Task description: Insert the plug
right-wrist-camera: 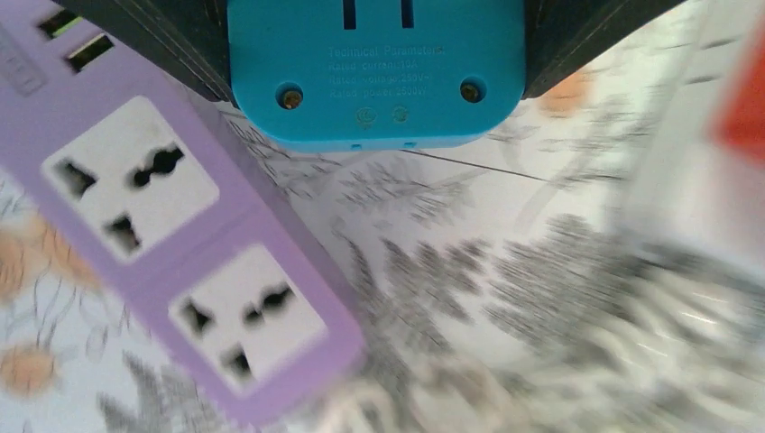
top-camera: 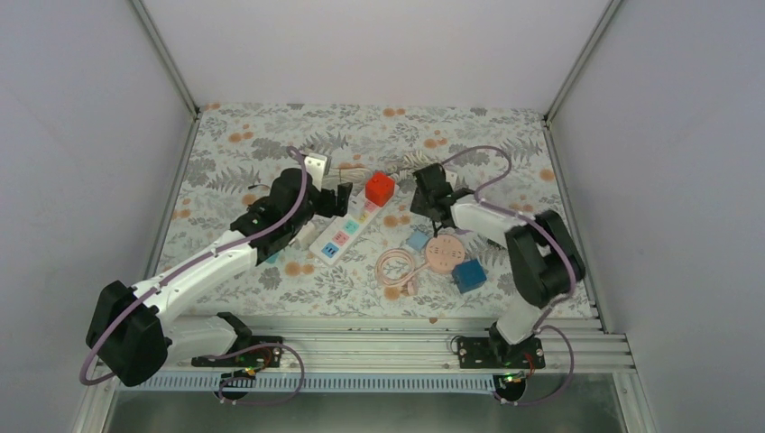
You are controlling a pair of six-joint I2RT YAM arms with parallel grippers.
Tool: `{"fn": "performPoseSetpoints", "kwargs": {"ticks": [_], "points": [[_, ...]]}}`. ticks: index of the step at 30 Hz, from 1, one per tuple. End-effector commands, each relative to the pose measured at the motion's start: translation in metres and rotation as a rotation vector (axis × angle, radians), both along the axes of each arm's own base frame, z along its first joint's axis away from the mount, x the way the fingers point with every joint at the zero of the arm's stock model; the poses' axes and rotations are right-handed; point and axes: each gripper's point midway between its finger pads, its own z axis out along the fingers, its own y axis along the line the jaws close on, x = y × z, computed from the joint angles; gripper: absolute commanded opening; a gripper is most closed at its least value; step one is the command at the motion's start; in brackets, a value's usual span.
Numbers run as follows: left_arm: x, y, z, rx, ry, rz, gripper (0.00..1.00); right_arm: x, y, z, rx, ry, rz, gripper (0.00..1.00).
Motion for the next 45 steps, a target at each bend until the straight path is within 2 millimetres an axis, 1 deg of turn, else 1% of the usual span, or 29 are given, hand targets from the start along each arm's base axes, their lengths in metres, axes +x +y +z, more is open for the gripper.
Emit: {"fn": "performPoseSetpoints", "kwargs": {"ticks": [1, 3, 4, 7, 11, 12, 14, 16, 21, 24, 27, 29, 32, 35, 36, 40, 45], "points": [[0.011, 0.015, 0.009, -0.06, -0.003, 0.078, 1.0, 0.023, 0.031, 0.09, 0.101, -0.302, 0.192, 0.64], [0.017, 0.018, 0.01, -0.104, 0.029, 0.068, 1.0, 0.022, 0.046, 0.111, 0.156, -0.361, 0.278, 0.65], [0.018, 0.017, 0.012, -0.13, 0.054, 0.042, 1.0, 0.021, 0.056, 0.119, 0.181, -0.384, 0.327, 0.66], [0.019, 0.009, 0.024, -0.199, 0.112, -0.06, 1.0, 0.011, 0.091, 0.147, 0.233, -0.472, 0.519, 0.65], [0.016, 0.018, 0.045, -0.219, 0.156, -0.084, 1.0, -0.015, 0.136, 0.186, 0.257, -0.631, 0.787, 0.64], [0.015, 0.021, 0.055, -0.223, 0.156, -0.099, 1.0, -0.023, 0.145, 0.194, 0.264, -0.667, 0.853, 0.62], [0.007, 0.019, 0.057, -0.222, 0.194, -0.162, 1.0, -0.039, 0.16, 0.209, 0.253, -0.759, 0.971, 0.61], [-0.004, 0.01, 0.068, -0.227, 0.211, -0.247, 1.0, -0.052, 0.169, 0.221, 0.226, -0.846, 1.064, 0.61], [-0.028, -0.005, 0.087, -0.274, 0.236, -0.394, 1.0, -0.08, 0.188, 0.242, 0.191, -0.999, 1.291, 0.62], [-0.037, -0.012, 0.088, -0.306, 0.265, -0.45, 1.0, -0.092, 0.196, 0.254, 0.151, -1.091, 1.38, 0.63], [-0.033, -0.009, 0.082, -0.314, 0.294, -0.401, 1.0, -0.097, 0.2, 0.269, 0.121, -1.162, 1.409, 0.64], [-0.034, -0.009, 0.082, -0.329, 0.306, -0.395, 0.99, -0.1, 0.205, 0.273, 0.086, -1.191, 1.434, 0.65], [-0.038, -0.013, 0.084, -0.365, 0.327, -0.414, 0.97, -0.102, 0.214, 0.269, 0.027, -1.198, 1.475, 0.65], [-0.04, -0.014, 0.077, -0.377, 0.362, -0.409, 0.95, -0.098, 0.222, 0.263, -0.042, -1.181, 1.49, 0.65], [-0.041, -0.014, 0.073, -0.38, 0.373, -0.416, 0.93, -0.097, 0.223, 0.264, -0.063, -1.187, 1.483, 0.65], [-0.042, -0.015, 0.063, -0.366, 0.398, -0.396, 0.84, -0.104, 0.23, 0.275, -0.045, -1.26, 1.477, 0.65], [-0.049, -0.014, 0.062, -0.347, 0.399, -0.388, 0.73, -0.1, 0.245, 0.269, -0.116, -1.248, 1.487, 0.65]]}}
